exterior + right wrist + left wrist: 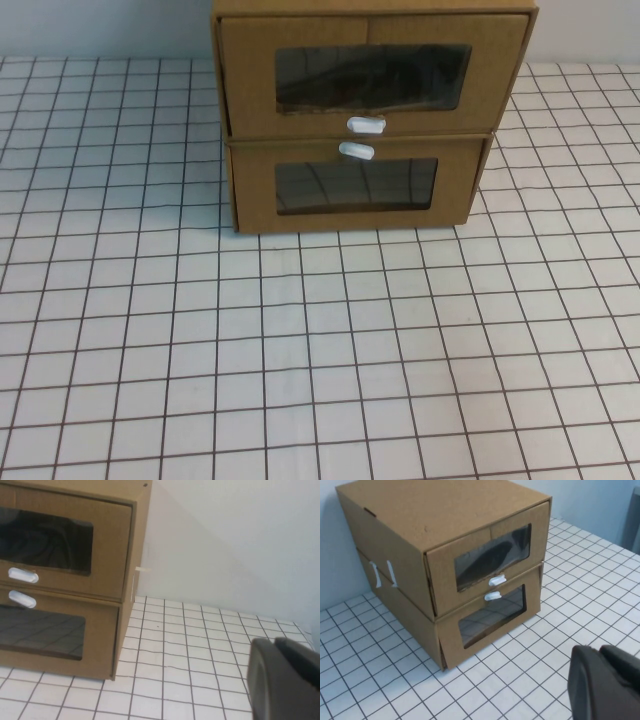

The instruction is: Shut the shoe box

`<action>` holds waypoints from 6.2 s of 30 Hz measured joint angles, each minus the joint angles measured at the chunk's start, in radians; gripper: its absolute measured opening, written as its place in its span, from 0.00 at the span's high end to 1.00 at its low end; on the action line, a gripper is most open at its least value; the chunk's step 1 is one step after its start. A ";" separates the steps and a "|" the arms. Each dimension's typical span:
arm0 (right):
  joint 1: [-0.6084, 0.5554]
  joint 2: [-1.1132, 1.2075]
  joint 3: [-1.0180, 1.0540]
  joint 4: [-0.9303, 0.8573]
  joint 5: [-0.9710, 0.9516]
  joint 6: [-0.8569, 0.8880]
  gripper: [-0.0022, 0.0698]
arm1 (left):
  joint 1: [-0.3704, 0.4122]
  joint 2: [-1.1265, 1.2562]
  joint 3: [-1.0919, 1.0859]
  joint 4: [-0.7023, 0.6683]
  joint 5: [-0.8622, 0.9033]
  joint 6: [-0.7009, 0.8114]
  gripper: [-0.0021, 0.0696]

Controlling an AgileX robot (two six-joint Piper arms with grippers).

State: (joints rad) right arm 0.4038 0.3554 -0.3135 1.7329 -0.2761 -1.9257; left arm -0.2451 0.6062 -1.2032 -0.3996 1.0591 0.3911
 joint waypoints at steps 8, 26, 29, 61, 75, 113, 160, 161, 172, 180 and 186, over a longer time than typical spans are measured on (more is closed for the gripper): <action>0.000 0.000 0.002 0.000 -0.004 0.000 0.99 | 0.000 -0.431 0.468 0.016 -0.296 -0.004 0.98; 0.000 0.000 0.002 0.000 -0.005 -0.002 0.99 | 0.000 -0.549 0.771 0.191 -0.635 -0.006 0.98; 0.000 0.000 0.002 0.000 -0.005 -0.002 0.99 | 0.000 -0.549 0.771 0.191 -0.649 -0.006 0.98; 0.000 0.000 0.002 0.000 0.004 -0.003 0.99 | 0.000 -0.549 1.138 0.258 -0.981 -0.021 0.98; 0.000 0.000 0.002 0.000 0.004 -0.003 0.99 | 0.000 -0.614 1.230 0.462 -0.683 -0.324 0.98; 0.000 -0.072 0.002 0.000 0.033 -0.003 0.99 | 0.000 -0.617 1.230 0.482 -0.679 -0.333 0.98; -0.300 -0.364 0.252 -1.876 0.620 2.089 0.99 | 0.000 -0.617 1.230 0.482 -0.677 -0.333 0.98; -0.301 -0.364 0.275 -1.874 0.608 2.090 0.99 | 0.000 -0.617 1.230 0.482 -0.677 -0.333 0.98; -0.301 -0.365 0.340 -1.827 0.619 2.065 0.99 | 0.000 -0.619 1.230 0.482 -0.677 -0.333 0.98; -0.301 -0.365 0.340 -1.823 0.621 2.049 0.99 | 0.000 -0.619 1.230 0.482 -0.677 -0.335 0.98; -0.301 -0.365 0.340 -1.811 0.621 2.049 0.99 | 0.000 -0.619 1.230 0.482 -0.677 -0.335 0.98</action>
State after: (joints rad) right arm 0.1028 -0.0092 0.0266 -0.0778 0.3448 0.1234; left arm -0.2451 -0.0125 0.0264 0.0826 0.3821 0.0559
